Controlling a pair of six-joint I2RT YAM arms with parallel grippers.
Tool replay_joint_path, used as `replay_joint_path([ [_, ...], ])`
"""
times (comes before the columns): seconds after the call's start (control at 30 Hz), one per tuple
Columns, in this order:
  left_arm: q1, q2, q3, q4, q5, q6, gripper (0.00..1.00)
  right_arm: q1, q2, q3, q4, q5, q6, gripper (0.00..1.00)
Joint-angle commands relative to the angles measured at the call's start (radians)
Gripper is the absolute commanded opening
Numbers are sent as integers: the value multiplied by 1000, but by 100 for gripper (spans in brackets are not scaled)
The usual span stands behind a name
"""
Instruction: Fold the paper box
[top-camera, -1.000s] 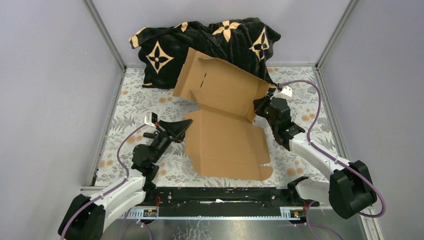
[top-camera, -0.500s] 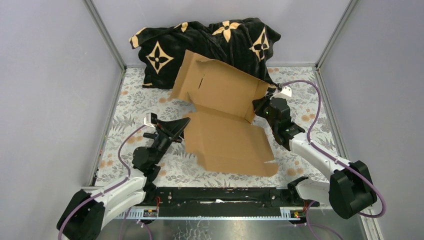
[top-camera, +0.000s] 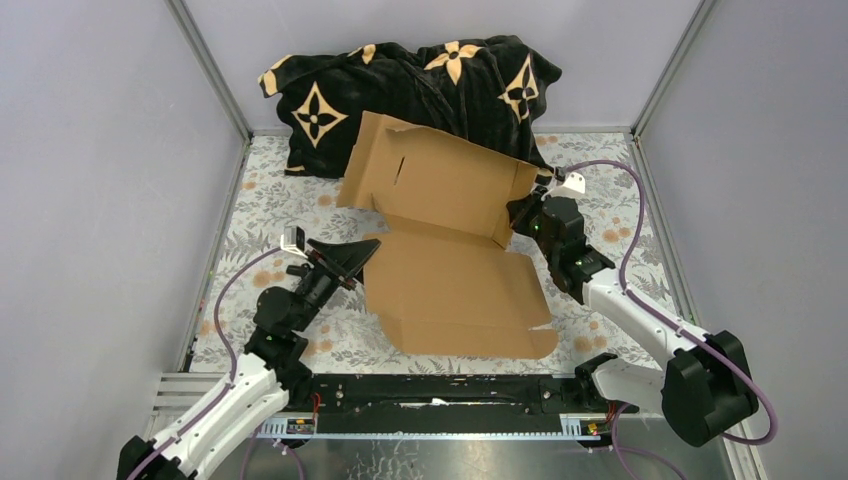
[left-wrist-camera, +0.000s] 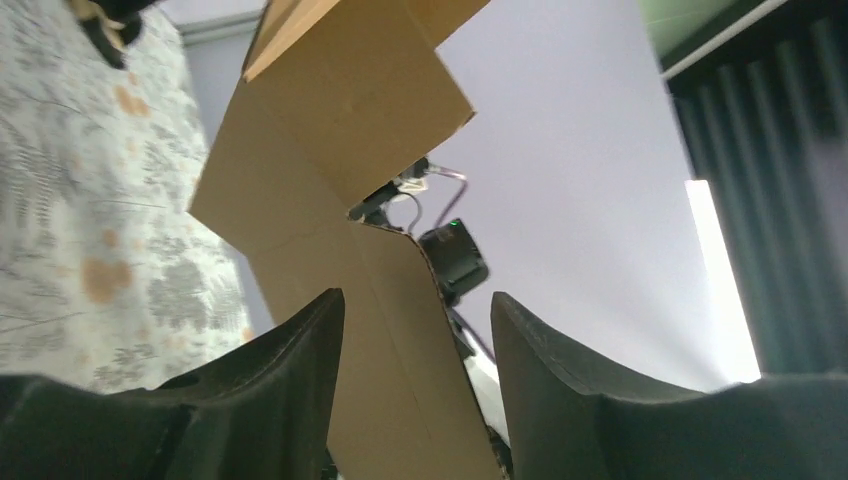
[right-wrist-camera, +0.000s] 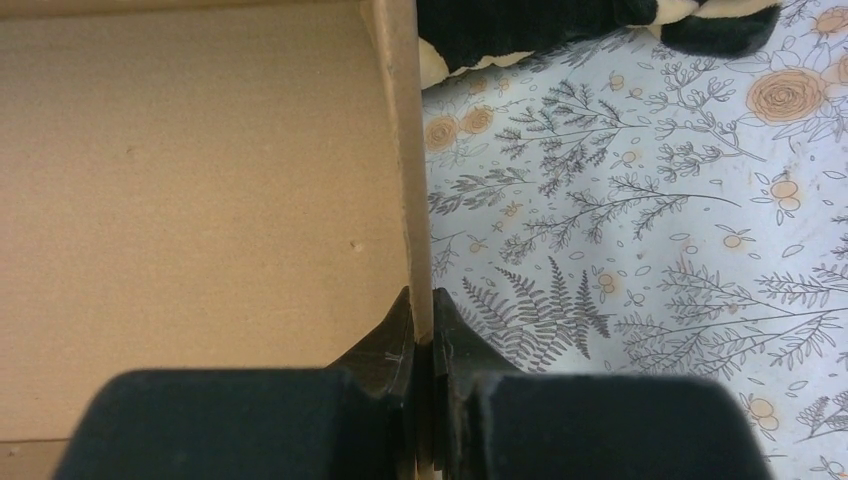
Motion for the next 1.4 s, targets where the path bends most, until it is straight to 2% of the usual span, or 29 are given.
replay_joint_path([
  [0.0, 31, -92, 146, -361, 20, 186, 63, 6, -48, 35, 6, 24, -37, 0],
  [0.07, 36, -131, 225, -564, -15, 272, 65, 7, -57, 36, -6, 28, -59, 0],
  [0.17, 38, -151, 329, -747, -60, 371, 67, 7, -69, 32, -19, 31, -78, 0],
  [0.4, 38, -121, 530, -999, -167, 521, 67, 7, -119, 2, -50, 36, -123, 0],
  [0.6, 38, -47, 645, -1105, -293, 605, 67, 7, -165, -47, -41, 7, -152, 0],
  [0.9, 39, 95, 777, -1158, -465, 731, 68, 7, -213, -123, -12, -72, -167, 0],
  [1.07, 92, 208, 807, -1145, -393, 746, 66, 7, -245, -156, -1, -99, -176, 0],
  [1.23, 248, 246, 782, -1137, -251, 767, 37, 7, -264, -165, -2, -123, -193, 0],
  [1.27, 289, 258, 780, -1140, -223, 778, 33, 7, -266, -164, -3, -128, -194, 0],
  [1.37, 354, 273, 730, -1092, -83, 779, 32, 6, -265, -166, -1, -137, -196, 0],
])
